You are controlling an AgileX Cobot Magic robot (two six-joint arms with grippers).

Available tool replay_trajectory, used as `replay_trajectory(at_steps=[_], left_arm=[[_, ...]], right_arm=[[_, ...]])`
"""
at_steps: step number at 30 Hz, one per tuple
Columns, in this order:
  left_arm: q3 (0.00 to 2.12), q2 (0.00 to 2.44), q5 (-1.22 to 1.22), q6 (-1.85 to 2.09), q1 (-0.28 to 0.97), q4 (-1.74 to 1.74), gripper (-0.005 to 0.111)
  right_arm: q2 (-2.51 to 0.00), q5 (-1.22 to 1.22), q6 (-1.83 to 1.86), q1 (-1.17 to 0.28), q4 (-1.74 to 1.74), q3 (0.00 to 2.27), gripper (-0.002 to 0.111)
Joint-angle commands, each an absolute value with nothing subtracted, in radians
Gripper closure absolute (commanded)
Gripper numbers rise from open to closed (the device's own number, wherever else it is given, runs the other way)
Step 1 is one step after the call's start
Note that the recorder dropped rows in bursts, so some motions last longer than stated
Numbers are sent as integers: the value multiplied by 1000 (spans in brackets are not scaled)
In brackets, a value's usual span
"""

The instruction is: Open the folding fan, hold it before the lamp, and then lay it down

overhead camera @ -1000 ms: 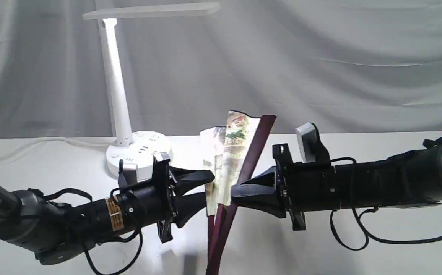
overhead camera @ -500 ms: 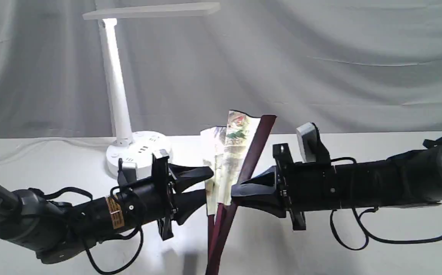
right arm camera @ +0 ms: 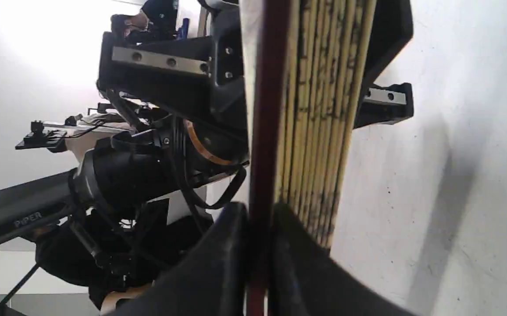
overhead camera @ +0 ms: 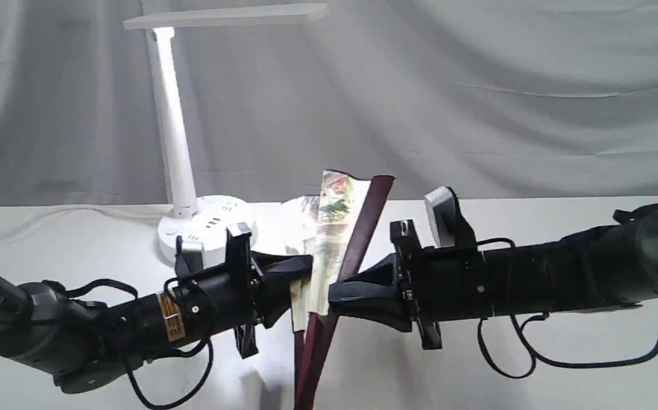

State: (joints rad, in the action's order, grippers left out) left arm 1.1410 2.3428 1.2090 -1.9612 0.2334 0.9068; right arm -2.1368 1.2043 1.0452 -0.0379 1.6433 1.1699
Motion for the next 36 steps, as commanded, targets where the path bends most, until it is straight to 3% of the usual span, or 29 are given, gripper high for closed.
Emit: replay_trajectory(at_steps=[1,2,6,13,16,36], left_arm=[[1145,2343,1221,-1965,238,900,101],[1145,2343,1221,-1965,238,900,106],[1145,2343,1221,-2002,238,900,107],[1145,2338,1221,-2023,238,900,107],[1145,2334,1221,-2022,238,900,107],[1145,2326,1221,-2070,238,902,107]], right_arm=[[-2122,1221,1046,-40,1659,1165,108],[-2122,1221,1044,-40,1659,1165,108],[-2122,1221,1002,-40,1659,1165,106],[-2122,1221,975,-40,1668,1165,77],[-2122,1179,975,-40,1694,1165,70],[-2122,959,1011,-37,1744,1165,69]])
